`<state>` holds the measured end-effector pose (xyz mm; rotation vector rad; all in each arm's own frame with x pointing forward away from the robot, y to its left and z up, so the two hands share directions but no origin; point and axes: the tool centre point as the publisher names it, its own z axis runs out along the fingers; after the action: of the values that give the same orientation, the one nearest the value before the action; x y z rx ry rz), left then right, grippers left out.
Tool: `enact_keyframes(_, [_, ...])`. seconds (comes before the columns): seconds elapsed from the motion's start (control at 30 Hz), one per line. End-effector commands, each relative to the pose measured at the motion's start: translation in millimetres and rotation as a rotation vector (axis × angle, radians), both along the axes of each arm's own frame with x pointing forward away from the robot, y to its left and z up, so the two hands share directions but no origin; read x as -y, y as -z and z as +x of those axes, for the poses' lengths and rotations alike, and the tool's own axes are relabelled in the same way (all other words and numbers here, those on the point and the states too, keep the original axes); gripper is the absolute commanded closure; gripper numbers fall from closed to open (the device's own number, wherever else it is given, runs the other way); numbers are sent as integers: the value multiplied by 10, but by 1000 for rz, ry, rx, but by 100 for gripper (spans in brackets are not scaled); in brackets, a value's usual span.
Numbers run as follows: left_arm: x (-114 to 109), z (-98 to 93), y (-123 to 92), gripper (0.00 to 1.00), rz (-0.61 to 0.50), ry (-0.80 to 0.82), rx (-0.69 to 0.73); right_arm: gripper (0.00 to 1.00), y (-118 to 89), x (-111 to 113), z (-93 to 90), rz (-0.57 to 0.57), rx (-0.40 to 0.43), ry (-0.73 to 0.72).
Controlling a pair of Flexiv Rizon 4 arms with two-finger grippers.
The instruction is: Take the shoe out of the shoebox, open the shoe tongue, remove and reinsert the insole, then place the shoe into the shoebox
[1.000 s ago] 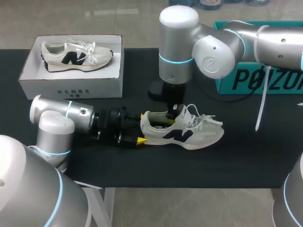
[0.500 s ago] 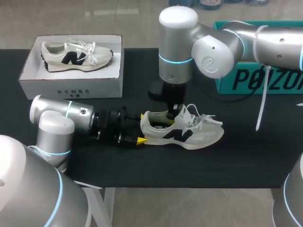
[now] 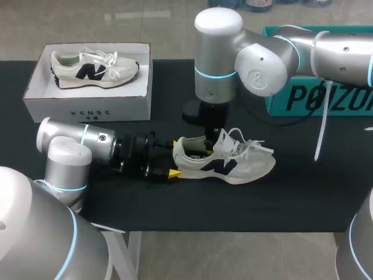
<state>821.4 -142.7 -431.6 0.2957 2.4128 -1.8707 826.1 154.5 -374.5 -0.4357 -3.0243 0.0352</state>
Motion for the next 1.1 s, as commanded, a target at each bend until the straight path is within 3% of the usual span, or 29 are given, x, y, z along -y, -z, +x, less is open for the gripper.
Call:
enact_keyframes(0.03, [5,-1,22,100,0,-1,2,62,-3,-14,19,-2,1,-2])
enact_keyframes(0.37, [5,-1,22,100,0,-1,2,62,88,-71,-9,-3,16,-2])
enact_keyframes(0.6, [5,-1,22,100,0,-1,2,62,472,-109,-58,4,-6,2])
enact_keyframes(0.93, [5,-1,22,100,0,-1,2,60,939,-233,-314,27,-78,-12])
enact_keyframes(0.97, [5,-1,22,100,0,-1,2,63,961,-248,-334,29,-86,-17])
enact_keyframes(1.0, [5,-1,22,100,0,-1,2,72,980,-260,-357,29,-95,-22])
enact_keyframes(1.03, [5,-1,22,100,0,-1,2,93,1001,-268,-376,28,-102,-23])
enact_keyframes(1.07, [5,-1,22,100,0,-1,2,100,1019,-270,-401,26,-111,-25])
enact_keyframes(1.1, [5,-1,22,100,0,-1,2,100,1029,-270,-436,28,-121,-25])
